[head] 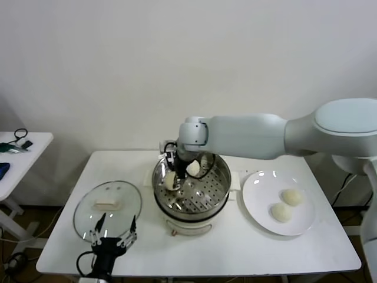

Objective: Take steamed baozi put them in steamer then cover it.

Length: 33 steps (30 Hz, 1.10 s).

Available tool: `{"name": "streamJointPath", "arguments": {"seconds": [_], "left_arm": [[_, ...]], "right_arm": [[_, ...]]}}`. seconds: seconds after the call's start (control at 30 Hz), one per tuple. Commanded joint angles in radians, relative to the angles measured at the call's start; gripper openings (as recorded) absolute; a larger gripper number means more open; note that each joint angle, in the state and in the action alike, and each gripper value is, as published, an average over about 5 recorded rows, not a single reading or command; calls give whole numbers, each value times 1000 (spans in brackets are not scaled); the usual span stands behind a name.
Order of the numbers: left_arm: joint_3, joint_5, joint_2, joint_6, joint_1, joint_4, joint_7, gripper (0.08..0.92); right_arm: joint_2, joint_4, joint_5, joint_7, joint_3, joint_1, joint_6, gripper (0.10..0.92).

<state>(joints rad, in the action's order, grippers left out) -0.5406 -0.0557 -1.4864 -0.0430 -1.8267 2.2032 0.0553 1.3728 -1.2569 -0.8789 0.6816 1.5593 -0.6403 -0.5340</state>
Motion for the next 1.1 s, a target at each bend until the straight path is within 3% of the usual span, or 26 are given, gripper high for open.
{"name": "streamJointPath", "arguments": {"seconds": [0.03,0.17,0.4,0.63,0.87,1.1], "left_arm": [[4,-4,-2,-1,-1,1,-2,823],[9,-8,-2,-1,-1,3,-4,823],[21,-16,-3,-1,-4,9,-4,823],[20,-18,-2,-6,1,14,-7,823],[15,-15,1,-5,2,12,-7,823],[12,-16,-1,-8,10,10,-9,823]], "right_arm": [[6,28,18,15,-5,11,17,795],[-93,-52,25,70,27,-80,71,820],[-417,-175,48,245,134,-310,192,823],[-733,-265,174,350,336,-476,269,823],[-931,-281,387,318,328,-279,277,823],[-981,-228,550,252,32,121,252,823]]}}
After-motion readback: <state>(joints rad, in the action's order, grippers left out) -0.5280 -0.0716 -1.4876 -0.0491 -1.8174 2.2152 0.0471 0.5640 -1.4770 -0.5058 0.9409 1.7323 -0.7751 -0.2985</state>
